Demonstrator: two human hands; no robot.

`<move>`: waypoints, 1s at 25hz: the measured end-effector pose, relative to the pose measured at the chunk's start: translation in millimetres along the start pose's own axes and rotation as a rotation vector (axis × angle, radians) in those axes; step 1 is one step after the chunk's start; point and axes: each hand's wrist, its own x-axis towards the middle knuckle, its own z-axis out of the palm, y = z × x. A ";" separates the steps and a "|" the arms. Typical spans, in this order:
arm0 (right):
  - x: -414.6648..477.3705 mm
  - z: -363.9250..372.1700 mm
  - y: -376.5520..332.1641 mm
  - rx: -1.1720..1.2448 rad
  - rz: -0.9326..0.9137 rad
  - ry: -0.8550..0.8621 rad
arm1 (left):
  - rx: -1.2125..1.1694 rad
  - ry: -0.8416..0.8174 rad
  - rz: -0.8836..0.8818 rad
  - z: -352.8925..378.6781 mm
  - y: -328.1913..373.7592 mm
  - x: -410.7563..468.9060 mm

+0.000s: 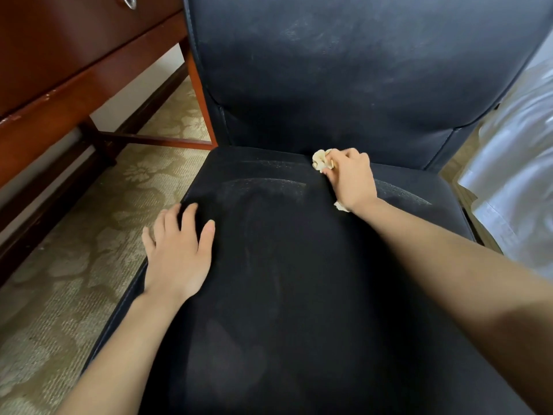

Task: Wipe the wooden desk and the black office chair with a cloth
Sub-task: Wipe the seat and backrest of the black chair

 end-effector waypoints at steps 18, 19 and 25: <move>-126.1 -9.1 -122.6 0.320 -0.689 -0.162 | -0.116 0.119 -0.061 4.4 1.7 -7.1; -132.0 -8.6 -126.7 0.309 -0.706 -0.191 | -0.148 0.136 -0.060 3.8 1.3 -7.4; -94.7 -6.8 -108.9 0.162 -0.707 -0.285 | -0.198 0.164 -0.051 3.0 0.6 -8.6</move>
